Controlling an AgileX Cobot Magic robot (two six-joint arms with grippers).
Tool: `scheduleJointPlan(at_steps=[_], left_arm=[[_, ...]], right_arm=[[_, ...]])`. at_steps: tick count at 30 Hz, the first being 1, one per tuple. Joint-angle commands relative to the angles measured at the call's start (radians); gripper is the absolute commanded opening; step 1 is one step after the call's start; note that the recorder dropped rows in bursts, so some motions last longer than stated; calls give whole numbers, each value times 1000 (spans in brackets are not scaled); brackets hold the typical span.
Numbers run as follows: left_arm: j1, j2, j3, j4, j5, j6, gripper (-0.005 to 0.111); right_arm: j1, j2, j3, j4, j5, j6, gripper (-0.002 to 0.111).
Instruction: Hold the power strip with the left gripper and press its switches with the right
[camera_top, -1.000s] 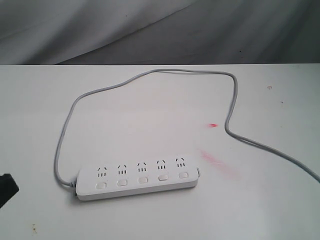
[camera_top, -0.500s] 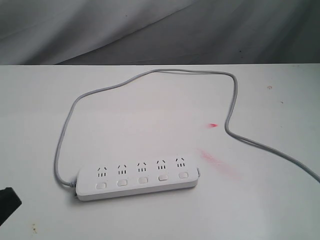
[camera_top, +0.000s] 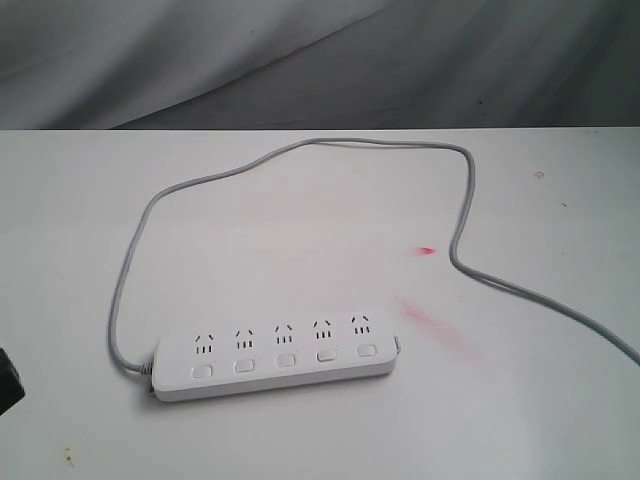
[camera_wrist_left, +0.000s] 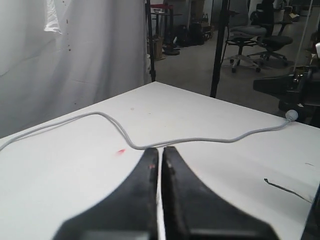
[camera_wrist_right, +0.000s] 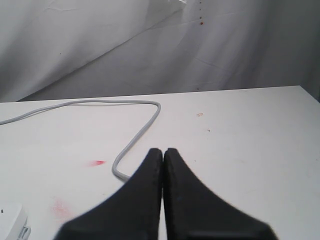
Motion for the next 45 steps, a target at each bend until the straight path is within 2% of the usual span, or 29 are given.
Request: scheduleJointPlan(at_steps=[1,8,11,15,17,19,20,24,26,32,38,45], left_arm=[[2,-4,4,-10,6,-7,0],[2,-4,4,7,-2,-7,0],[2,-4,4,40,-105,-7,0],[2,-2,16,90,-308,-7,0],[2,-2,18,208,-370,-19,0],[2,-2,20,436,-412,-117,0],[2,-2,26,548,-424,-193,0],[2,-2,81,910,-475,-691,0],[2,-2,128,1022,-514,-812,0],[2,-2,268,1049,-667,-868,0],[2,-2,308,1045,-667,-870,0],[2,-2,308,1045,-564,-870,0]], right_arm=[[-6,-4,3,-6,-2,1,0],[-6,-4,3,-6,-2,1,0],[-6,-4,3,-6,-2,1,0],[-6,-4,3,-6,-2,1,0],[-6,-4,3,-6,-2,1,0],[-6,-4,3,-6,-2,1,0],[-6,-4,3,-6,-2,1,0],[-6,-4,3,-6,-2,1,0],[-6,-4,3,-6,-2,1,0],[-6,-4,3,-6,-2,1,0],[-6,-4,3,-6,-2,1,0],[-6,-4,3,-6,-2,1,0]])
